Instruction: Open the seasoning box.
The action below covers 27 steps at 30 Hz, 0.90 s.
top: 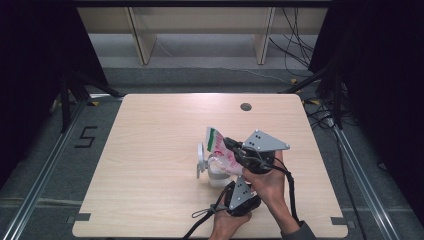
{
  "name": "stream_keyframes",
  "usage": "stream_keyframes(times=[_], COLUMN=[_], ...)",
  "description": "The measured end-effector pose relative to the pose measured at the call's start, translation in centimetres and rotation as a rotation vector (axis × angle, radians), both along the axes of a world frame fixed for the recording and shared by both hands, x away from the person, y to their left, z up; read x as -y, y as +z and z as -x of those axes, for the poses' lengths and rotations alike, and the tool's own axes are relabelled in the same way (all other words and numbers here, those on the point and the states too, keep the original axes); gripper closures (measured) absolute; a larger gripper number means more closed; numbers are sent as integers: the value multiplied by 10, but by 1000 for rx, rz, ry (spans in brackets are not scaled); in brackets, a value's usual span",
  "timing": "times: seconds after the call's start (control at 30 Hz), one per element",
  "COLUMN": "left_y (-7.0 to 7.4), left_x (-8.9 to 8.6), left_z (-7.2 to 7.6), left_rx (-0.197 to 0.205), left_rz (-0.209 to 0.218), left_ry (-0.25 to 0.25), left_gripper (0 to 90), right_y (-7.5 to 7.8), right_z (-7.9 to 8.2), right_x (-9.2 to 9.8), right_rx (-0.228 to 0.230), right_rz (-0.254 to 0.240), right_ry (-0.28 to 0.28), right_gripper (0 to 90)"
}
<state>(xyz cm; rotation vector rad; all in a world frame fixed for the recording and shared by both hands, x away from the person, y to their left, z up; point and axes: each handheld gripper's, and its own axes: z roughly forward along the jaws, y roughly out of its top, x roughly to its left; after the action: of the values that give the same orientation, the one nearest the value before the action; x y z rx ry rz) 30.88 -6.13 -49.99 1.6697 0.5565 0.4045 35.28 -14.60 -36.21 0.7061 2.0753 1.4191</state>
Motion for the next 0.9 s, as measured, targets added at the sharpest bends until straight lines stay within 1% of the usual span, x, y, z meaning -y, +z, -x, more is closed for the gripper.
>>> stream_keyframes(times=[0.03,0.1,0.13,0.17,0.2,0.23,0.27,0.3,0.33,0.43,0.47,0.5,0.53,0.6,0.63,0.7,0.8,0.83,0.87,0.9], left_y=[0,0,0,0,0,0,0,0,0,0,0,0,0,0,0,1,0,0,0,0], left_x=[0,0,0,0,0,0,0,0,0,0,1,1,1,1,1,1,1,1,1,1], left_z=[0,0,0,0,0,0,0,0,0,0,0,0,0,0,0,1,0,-1,0,0], left_rx=[0,2,1,1,2,2,3,2,2,2,2,0,0,7,9,6,9,9,7,5], left_rz=[0,0,1,1,2,2,1,1,2,2,3,2,2,0,4,4,0,0,1,-2], left_ry=[0,-1,-2,-2,0,0,-1,-2,0,1,7,4,4,0,5,8,1,0,2,4], left_gripper=[751,751,751,751,751,751,751,751,751,752,751,751,751,752,752,751,751,752,752,751], right_y=[0,0,0,0,0,0,0,0,0,0,0,0,0,0,1,1,1,0,1,1], right_z=[0,1,1,1,0,0,1,0,0,1,0,1,0,0,1,2,1,0,1,0], right_x=[0,-1,0,0,0,0,-1,0,0,0,-1,-1,0,0,-1,-1,-1,-1,0,1], right_rx=[-8,-12,-25,-16,-3,-3,-19,-17,-26,-19,-21,-28,-15,-22,-17,-18,-21,-18,-23,-6], right_rz=[3,-13,-11,-9,6,6,-8,-2,-8,-5,-10,-1,5,-3,-8,-7,-3,-10,0,-1], right_ry=[-2,-10,0,-2,6,6,1,1,5,2,6,-3,-2,3,1,-4,9,11,1,-7], right_gripper=[900,900,900,900,900,900,900,900,900,900,900,900,900,900,900,900,900,900,900,900])
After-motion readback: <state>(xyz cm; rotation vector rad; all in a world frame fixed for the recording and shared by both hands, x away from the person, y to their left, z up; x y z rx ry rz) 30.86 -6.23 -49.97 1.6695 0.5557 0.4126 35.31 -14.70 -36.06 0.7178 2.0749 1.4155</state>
